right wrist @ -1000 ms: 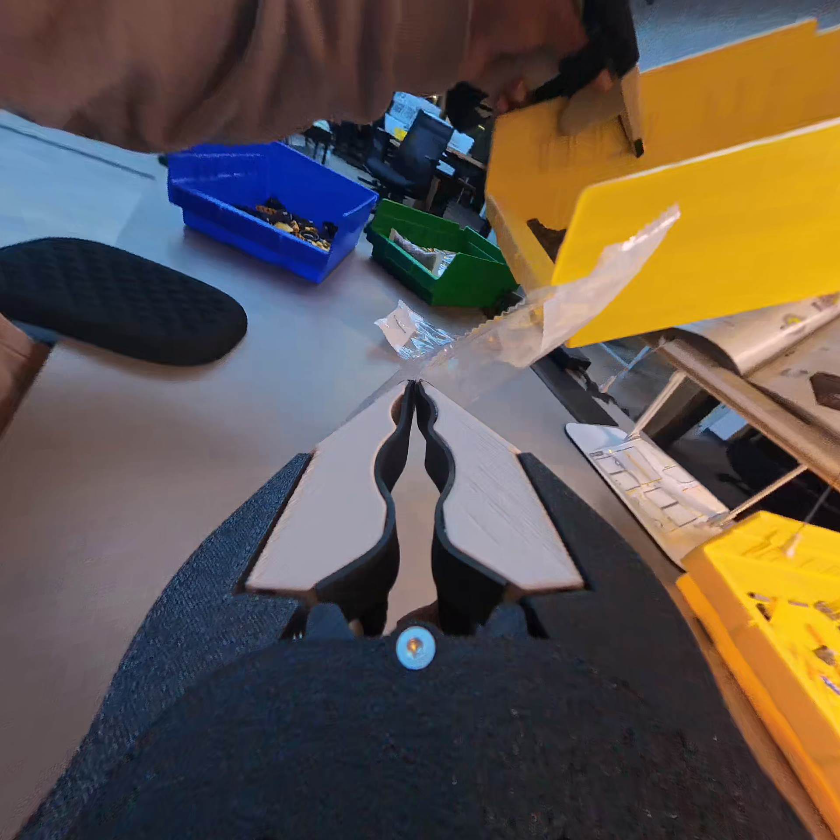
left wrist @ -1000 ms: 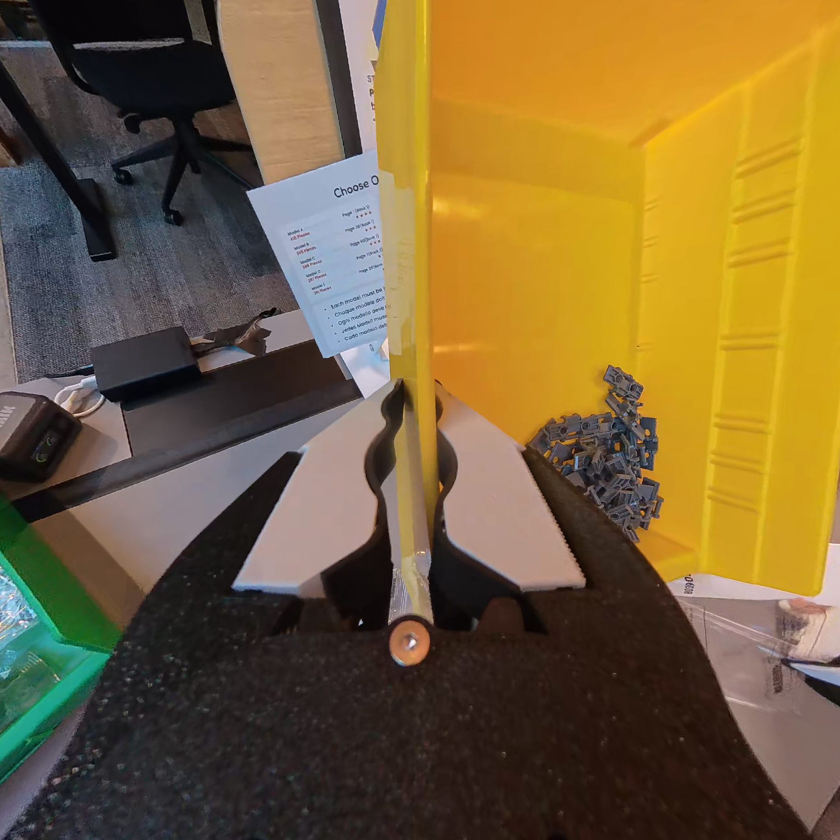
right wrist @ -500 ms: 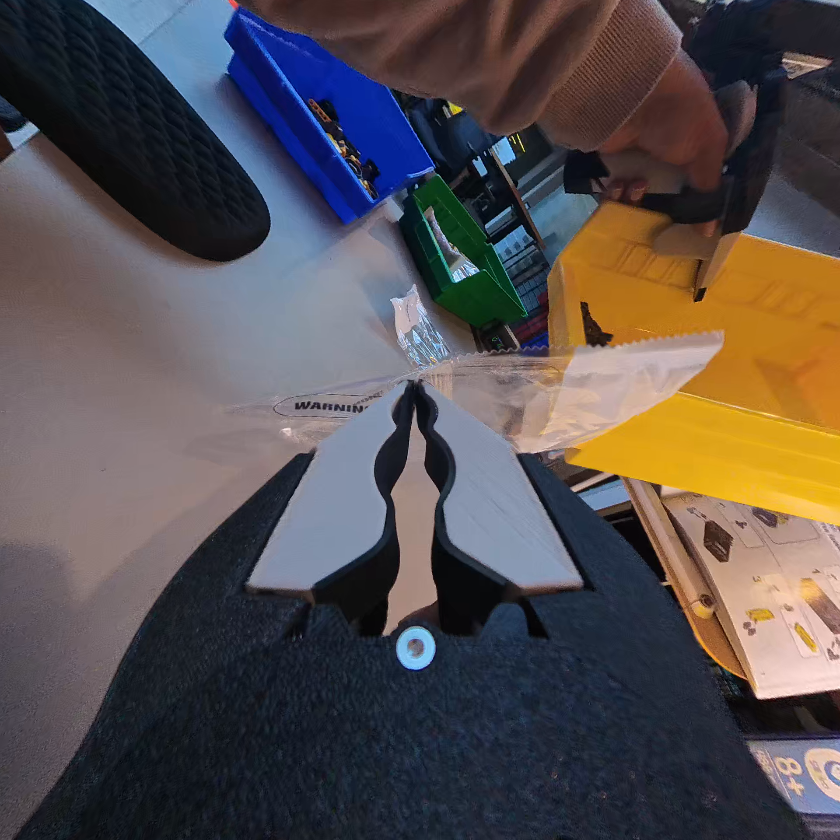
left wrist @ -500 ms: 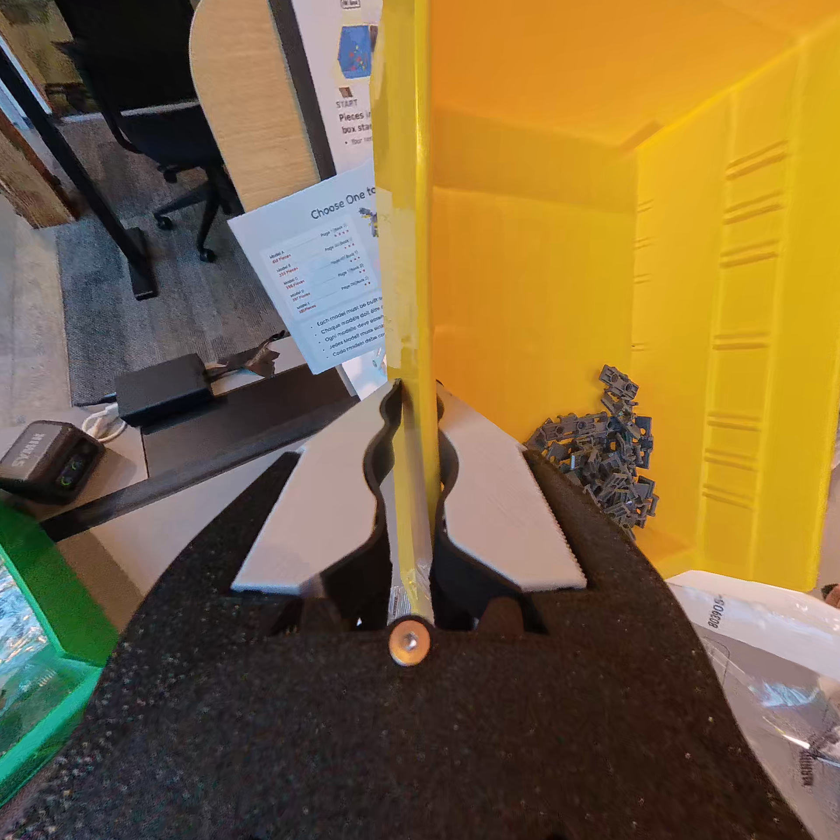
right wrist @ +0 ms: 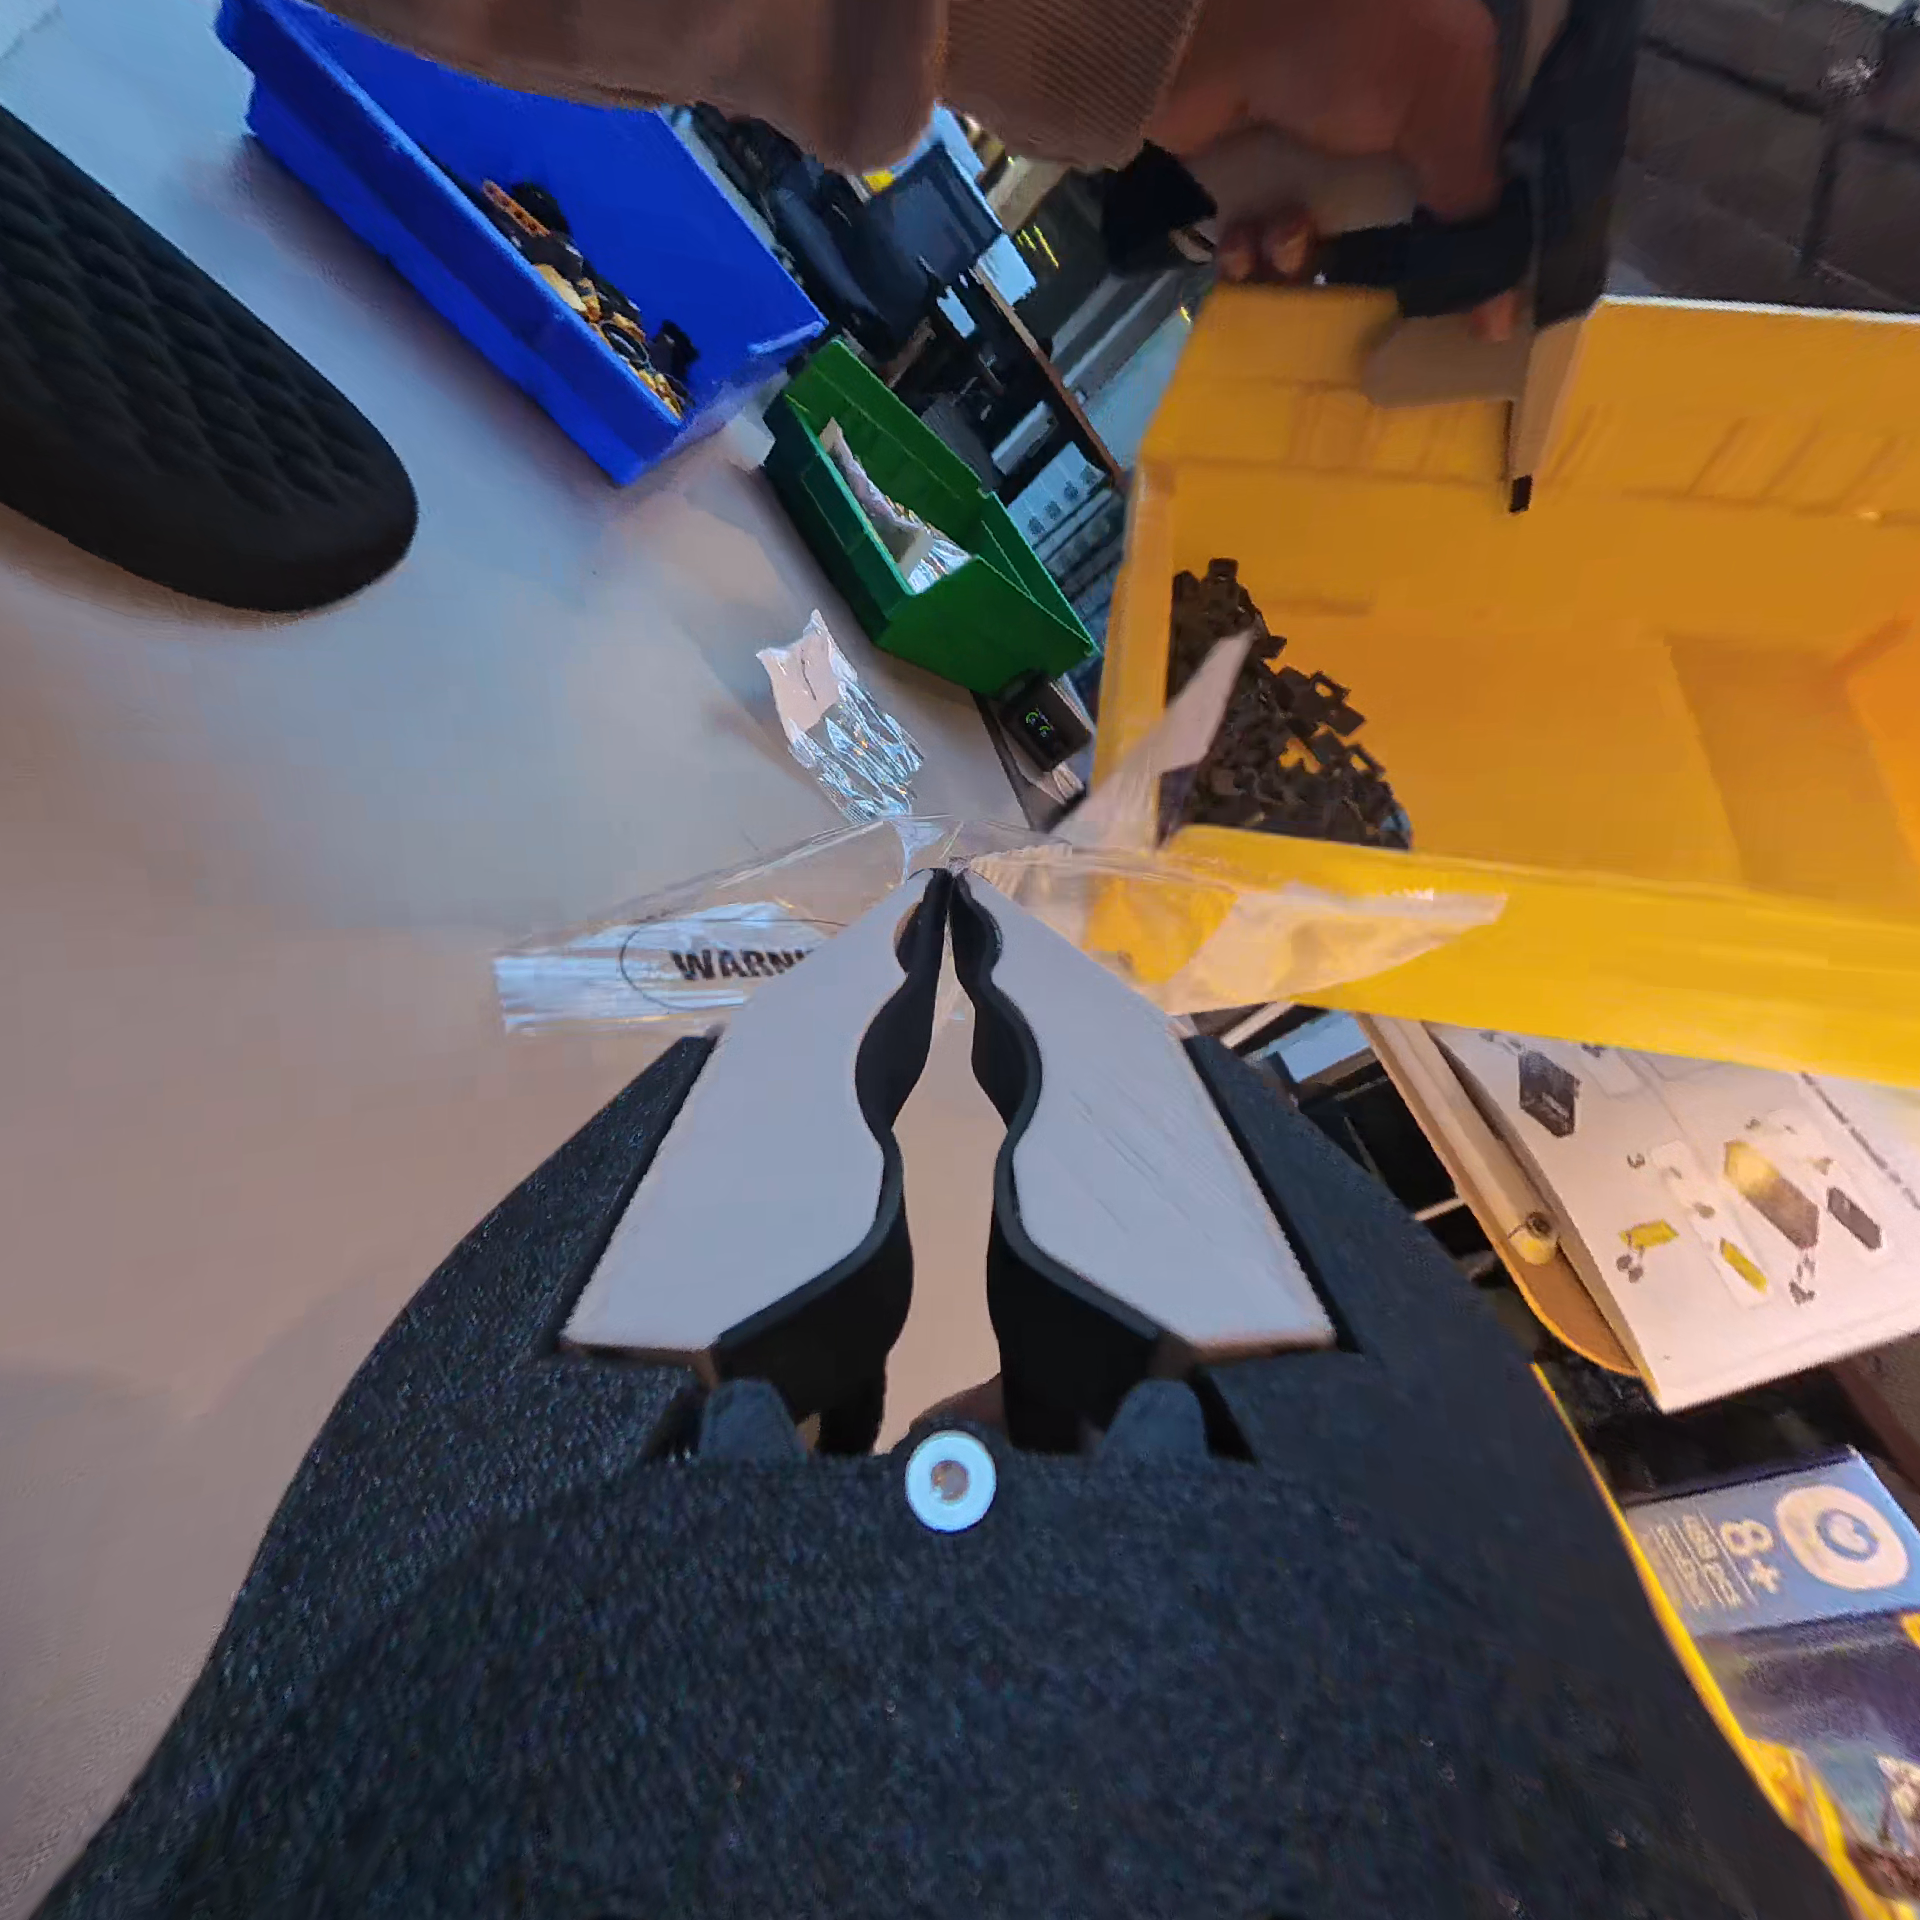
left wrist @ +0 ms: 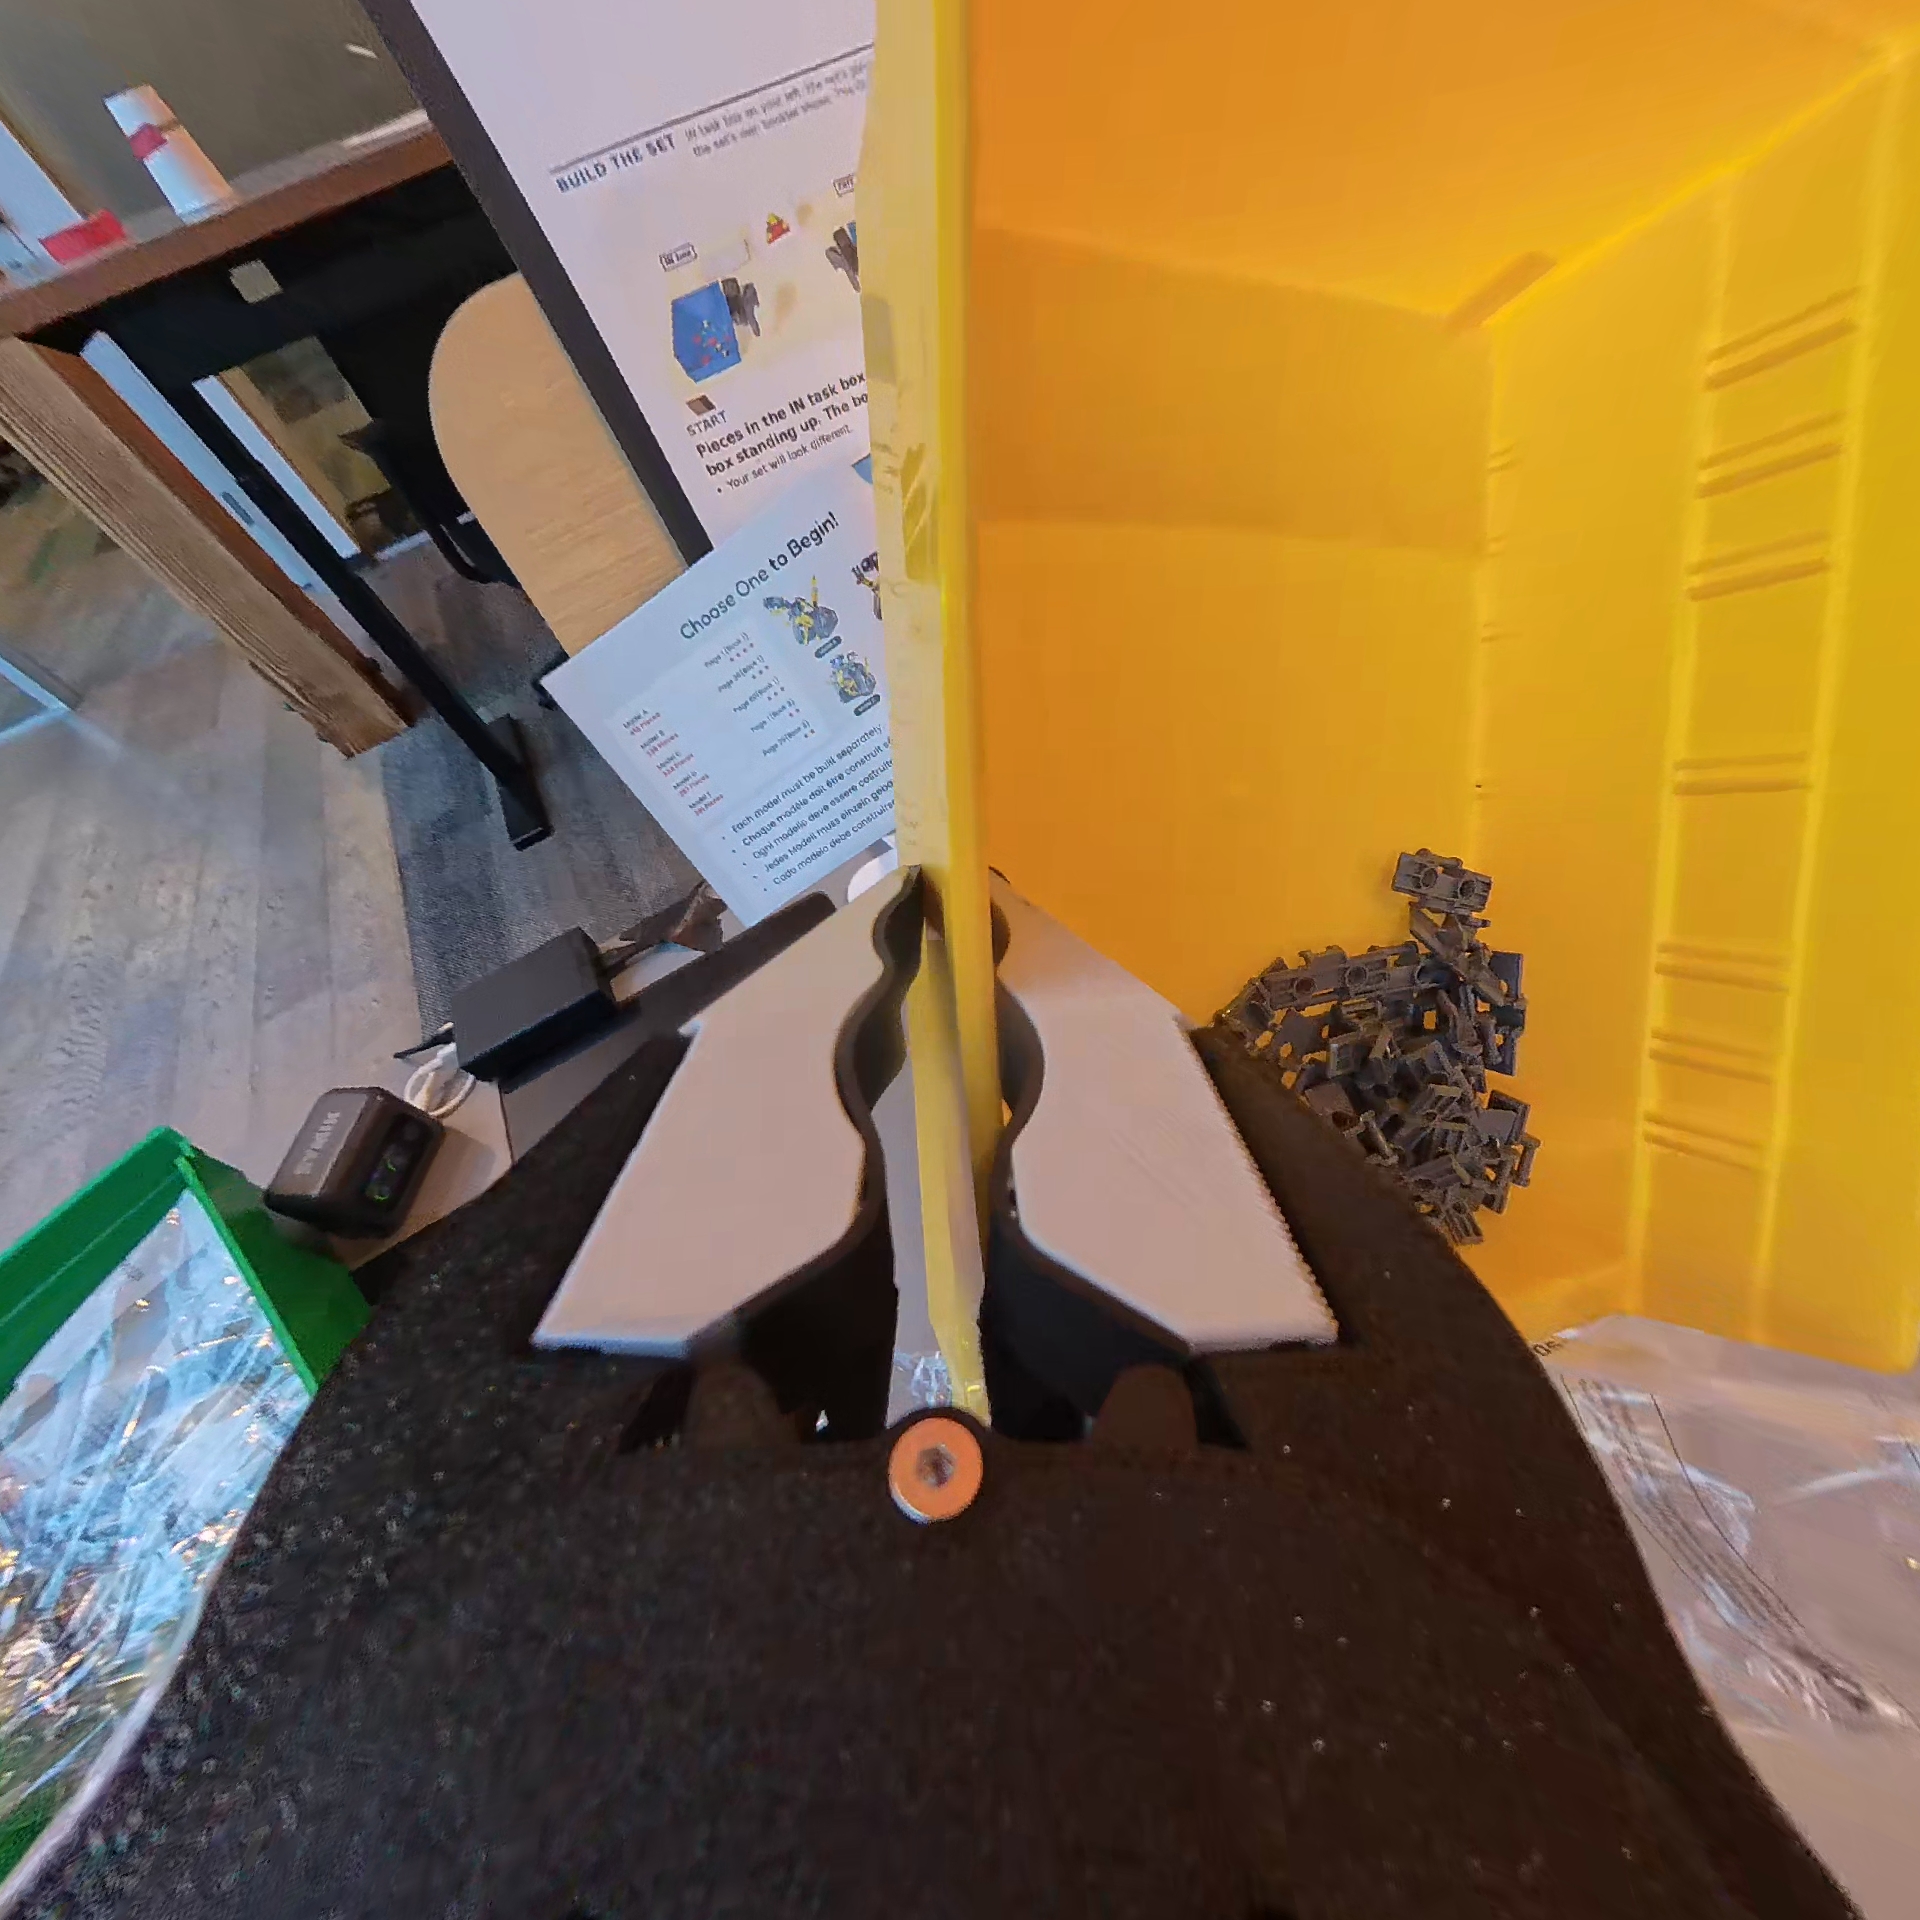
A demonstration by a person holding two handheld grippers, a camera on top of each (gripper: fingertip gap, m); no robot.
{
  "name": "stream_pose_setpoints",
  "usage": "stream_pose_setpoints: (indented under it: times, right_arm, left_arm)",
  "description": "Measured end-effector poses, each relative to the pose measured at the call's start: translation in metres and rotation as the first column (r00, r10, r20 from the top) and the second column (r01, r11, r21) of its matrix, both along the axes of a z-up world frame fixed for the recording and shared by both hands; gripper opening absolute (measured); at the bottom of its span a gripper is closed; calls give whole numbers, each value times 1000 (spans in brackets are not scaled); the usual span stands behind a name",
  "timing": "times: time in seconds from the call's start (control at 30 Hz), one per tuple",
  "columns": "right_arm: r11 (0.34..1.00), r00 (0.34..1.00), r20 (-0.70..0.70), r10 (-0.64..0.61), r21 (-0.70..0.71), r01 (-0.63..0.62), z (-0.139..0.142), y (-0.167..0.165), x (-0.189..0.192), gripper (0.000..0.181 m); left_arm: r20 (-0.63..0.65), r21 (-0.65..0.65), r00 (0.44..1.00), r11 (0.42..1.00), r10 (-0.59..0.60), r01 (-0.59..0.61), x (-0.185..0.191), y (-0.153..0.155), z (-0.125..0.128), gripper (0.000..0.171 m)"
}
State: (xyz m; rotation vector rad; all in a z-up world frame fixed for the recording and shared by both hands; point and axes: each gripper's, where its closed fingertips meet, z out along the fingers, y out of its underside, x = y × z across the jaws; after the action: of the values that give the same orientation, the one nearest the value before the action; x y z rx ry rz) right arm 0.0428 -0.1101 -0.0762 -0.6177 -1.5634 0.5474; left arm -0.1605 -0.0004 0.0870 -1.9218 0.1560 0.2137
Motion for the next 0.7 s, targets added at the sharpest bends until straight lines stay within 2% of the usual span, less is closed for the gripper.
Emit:
stream_pose_setpoints:
  times: [0.1, 0.2, 0.37, 0.7]
  right_arm:
    - [999, 999, -14, 52, 6, -52, 2, -15, -4, 0]
    - [999, 999, -31, 34, 18, -33, 8, -8, 2, 0]
    - [996, 1000, -14, 24, 91, -23, 1, -10, -1, 0]
    - [964, 998, 59, 5, 266, -21, -3, -12, -14, 0]
  left_arm:
    - [-83, 5, 996, 1000, 26, -26, 2, 0, 2, 3]
    - [-138, 4, 990, 999, 38, -38, 5, -2, 0, 2]
    - [-268, 15, 962, 999, 54, -52, 16, -4, 2, 2]
    - [-430, -28, 902, 999, -33, 23, 60, 19, 2, 2]
